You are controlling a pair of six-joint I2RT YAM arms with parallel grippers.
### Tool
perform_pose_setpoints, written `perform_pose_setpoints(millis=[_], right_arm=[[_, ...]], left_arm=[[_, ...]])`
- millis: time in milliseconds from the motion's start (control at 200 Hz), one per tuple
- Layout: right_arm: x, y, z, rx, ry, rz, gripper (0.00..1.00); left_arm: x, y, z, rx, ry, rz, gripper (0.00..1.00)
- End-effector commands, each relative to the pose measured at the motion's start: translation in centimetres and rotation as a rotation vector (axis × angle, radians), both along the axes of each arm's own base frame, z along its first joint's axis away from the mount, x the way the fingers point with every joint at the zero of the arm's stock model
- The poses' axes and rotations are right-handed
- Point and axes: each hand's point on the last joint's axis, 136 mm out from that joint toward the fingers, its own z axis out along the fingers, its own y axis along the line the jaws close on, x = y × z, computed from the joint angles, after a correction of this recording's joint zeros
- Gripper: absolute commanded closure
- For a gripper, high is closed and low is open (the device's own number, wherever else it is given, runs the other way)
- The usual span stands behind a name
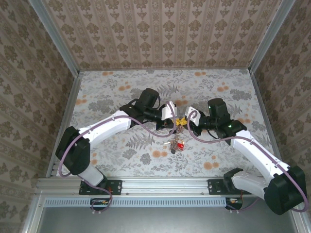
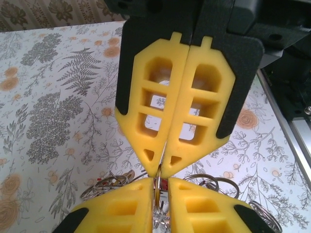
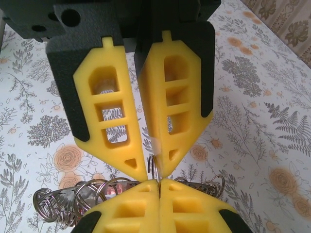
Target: Put the keys on the keyring
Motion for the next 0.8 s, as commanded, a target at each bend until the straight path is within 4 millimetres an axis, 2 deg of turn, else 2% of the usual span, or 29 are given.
perform_pose_setpoints(millis=[0,410,560,795], right_arm=[[0.1,0.49,3.36,0.049,-0.102,0.035,0.99],[0.16,0.4,3.01,0.04,-0.09,0.028,0.99],[0.18,0.41,3.06,0.041,-0.091,0.028,0.99],[-0.03,0.34,3.17,0.037,-0.089,0.028,0.99]], left_arm=[[0.15,-0.12,-0.18,0.027,-0.025,-0.008,0.83],[0.33,-0.12,-0.33,0.004,-0.022,-0.003,0.84],[0.46,0.1,-0.26,0.005,-0.022,0.0,0.89],[0.56,0.44,0.08,-0.015,-0.029,0.009,0.87]])
